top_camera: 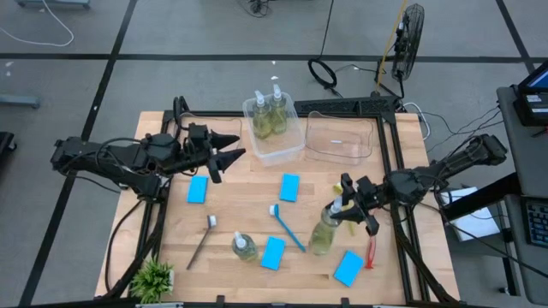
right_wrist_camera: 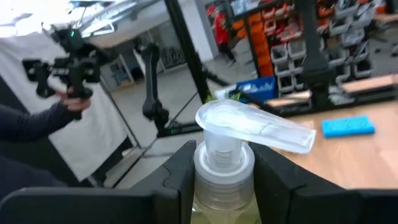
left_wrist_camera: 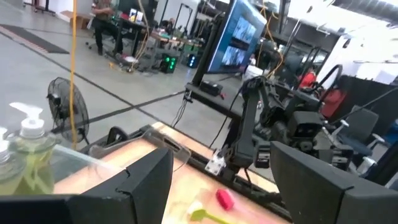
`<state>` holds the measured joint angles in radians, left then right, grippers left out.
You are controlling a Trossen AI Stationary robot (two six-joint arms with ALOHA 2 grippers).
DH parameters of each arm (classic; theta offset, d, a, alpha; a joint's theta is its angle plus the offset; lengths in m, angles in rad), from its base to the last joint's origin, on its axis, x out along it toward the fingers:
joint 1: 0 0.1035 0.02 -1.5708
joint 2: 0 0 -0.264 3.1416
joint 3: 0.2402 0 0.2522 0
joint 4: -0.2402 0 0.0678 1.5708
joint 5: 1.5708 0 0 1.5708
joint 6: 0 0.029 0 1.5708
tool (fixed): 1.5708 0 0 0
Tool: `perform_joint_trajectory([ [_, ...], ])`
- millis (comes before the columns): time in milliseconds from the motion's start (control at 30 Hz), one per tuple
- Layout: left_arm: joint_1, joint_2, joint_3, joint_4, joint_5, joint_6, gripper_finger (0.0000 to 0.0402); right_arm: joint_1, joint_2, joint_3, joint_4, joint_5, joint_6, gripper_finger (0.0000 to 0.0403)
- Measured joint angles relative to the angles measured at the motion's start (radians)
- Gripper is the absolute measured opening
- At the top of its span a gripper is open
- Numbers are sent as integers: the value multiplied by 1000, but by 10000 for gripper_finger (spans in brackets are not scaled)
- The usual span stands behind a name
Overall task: Pick & Place Kitchen Sink Supplies
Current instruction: Put the dish soap into the white bin
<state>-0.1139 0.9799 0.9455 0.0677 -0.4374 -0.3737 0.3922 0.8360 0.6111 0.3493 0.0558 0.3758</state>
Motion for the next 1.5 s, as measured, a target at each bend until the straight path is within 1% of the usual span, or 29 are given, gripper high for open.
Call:
perform_joint_trajectory([
  [100, 1, 31, 0, 80, 0, 24, 269, -34, 0, 26, -2, -3, -9, 112],
  [333, 12, 108, 0, 192, 1, 84, 269, -105, 0, 78, -3, -3, -29, 110],
  [600, 63, 141, 0, 199, 6, 75, 269, -166, 0, 128, -3, -4, -68, 110],
  [833, 114, 141, 2, 232, 82, 58, 269, -218, 10, 180, -2, -4, -116, 110],
  [1133, 173, 156, 72, 214, 155, 99, 269, -291, 65, 227, -4, -7, -130, 110],
  [1233, 191, 182, 105, 223, 177, 108, 269, -311, 90, 244, -3, -8, -130, 110],
  [1333, 206, 212, 139, 159, 178, 114, 269, -328, 118, 265, -4, -11, -130, 110],
  [1500, 228, 282, 226, 85, 188, 120, 269, -360, 162, 308, -3, -63, -126, 110],
])
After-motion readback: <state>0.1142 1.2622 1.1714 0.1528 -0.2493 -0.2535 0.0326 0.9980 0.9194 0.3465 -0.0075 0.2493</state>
